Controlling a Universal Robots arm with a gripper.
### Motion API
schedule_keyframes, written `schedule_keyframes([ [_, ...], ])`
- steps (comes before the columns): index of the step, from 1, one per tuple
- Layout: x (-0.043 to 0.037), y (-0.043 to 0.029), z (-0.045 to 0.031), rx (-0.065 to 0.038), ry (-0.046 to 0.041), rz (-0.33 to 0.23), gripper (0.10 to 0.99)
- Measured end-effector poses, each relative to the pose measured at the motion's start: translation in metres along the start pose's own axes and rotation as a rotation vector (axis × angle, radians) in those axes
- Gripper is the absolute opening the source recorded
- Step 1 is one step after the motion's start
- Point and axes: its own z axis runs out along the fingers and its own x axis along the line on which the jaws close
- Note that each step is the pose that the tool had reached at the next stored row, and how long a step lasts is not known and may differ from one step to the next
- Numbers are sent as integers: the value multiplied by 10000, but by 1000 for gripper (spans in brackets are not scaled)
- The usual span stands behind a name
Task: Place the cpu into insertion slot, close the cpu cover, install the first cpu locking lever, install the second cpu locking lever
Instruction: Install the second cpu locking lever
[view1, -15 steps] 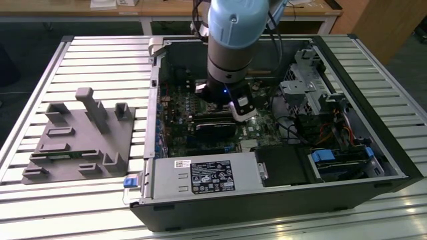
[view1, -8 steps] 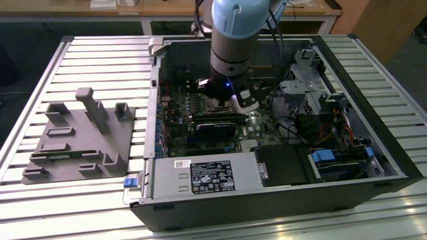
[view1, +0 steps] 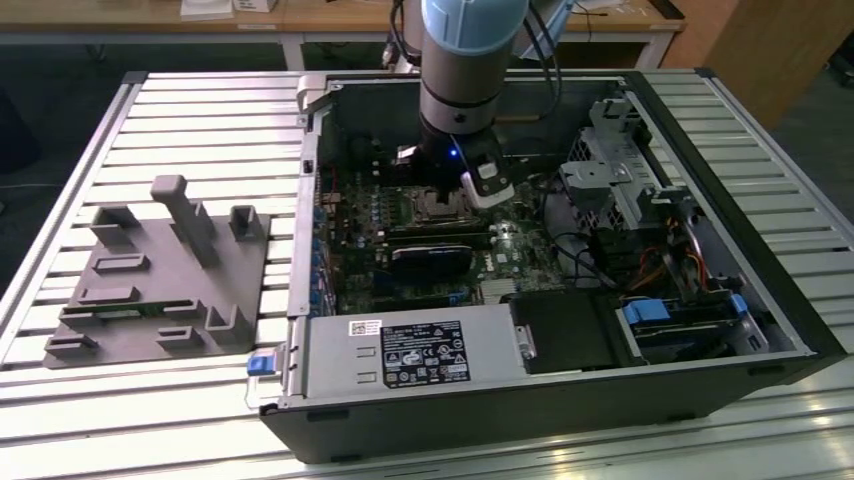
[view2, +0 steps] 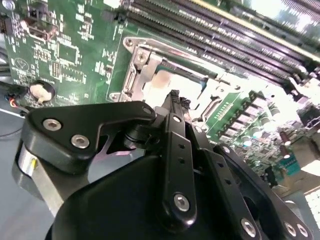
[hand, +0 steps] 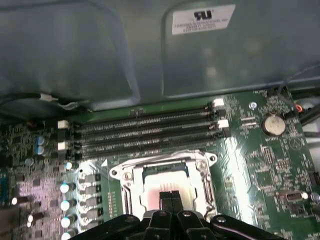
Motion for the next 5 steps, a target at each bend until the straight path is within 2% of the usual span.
schedule_keyframes([
  [5,1,3,0,2,0,0,106],
])
